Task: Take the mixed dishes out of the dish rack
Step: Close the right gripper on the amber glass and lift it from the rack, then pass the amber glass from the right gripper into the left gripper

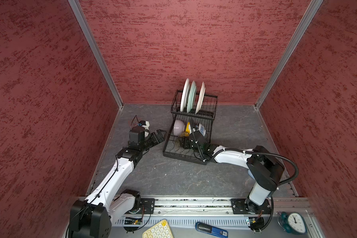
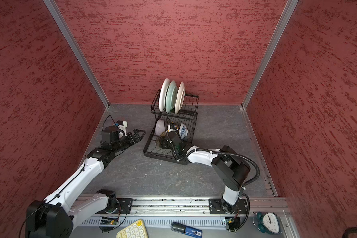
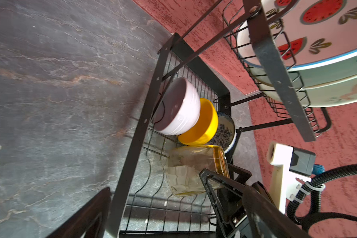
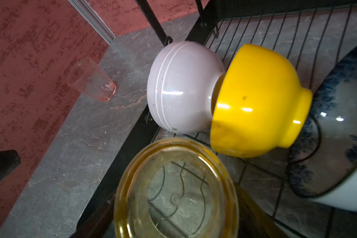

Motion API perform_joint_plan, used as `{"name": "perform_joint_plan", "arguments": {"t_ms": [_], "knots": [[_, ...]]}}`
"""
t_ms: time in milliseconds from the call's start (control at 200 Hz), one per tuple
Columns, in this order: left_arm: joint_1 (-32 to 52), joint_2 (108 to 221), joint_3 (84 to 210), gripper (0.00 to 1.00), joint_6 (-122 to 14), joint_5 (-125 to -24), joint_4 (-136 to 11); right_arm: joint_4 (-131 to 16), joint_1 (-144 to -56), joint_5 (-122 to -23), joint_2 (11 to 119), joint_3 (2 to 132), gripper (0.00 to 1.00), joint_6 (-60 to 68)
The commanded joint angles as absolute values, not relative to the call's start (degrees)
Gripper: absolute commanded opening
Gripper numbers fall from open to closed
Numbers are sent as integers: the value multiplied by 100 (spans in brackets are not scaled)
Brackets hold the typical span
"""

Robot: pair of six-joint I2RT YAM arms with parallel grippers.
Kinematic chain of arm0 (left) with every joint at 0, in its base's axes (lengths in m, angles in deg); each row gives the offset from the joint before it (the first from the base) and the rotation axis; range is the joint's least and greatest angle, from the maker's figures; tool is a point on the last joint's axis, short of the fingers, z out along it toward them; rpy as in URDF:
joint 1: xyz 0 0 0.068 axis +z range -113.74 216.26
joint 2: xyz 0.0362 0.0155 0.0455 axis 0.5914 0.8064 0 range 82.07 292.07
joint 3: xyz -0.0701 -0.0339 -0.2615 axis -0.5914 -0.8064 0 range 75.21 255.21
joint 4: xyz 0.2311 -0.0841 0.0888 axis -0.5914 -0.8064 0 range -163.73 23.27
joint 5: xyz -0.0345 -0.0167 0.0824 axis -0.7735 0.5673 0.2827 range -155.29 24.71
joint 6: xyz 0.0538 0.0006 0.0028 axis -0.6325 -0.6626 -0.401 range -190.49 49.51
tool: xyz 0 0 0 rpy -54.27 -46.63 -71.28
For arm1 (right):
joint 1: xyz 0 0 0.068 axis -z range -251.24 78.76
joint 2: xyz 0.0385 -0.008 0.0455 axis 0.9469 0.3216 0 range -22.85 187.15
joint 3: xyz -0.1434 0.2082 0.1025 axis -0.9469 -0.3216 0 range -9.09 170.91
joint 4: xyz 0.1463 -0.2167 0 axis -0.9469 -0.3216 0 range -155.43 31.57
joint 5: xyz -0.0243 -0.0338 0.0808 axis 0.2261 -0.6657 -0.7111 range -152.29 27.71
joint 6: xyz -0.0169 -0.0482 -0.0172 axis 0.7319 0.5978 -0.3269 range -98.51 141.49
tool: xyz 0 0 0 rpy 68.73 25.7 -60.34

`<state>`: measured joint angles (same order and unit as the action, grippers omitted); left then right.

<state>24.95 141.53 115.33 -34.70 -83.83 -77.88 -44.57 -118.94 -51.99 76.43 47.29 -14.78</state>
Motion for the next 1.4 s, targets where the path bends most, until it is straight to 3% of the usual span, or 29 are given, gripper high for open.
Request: {"name": "perform_joint_plan", "arguments": {"t_ms": [0, 491, 1393], "knots": [[2474, 14260, 11439, 99, -3268, -8711, -7397, -3934, -11807, -5553, 7273, 4626, 65, -1783], [2227, 14397, 11250, 87, -2623, -9174, -6629, -3577, -11556, -6403, 6552, 4357, 65, -2596], [1456, 14675, 10993, 43, -1285, -9417, -4673, -2507, -11369, -7142, 5919, 3818, 65, -3565]]}}
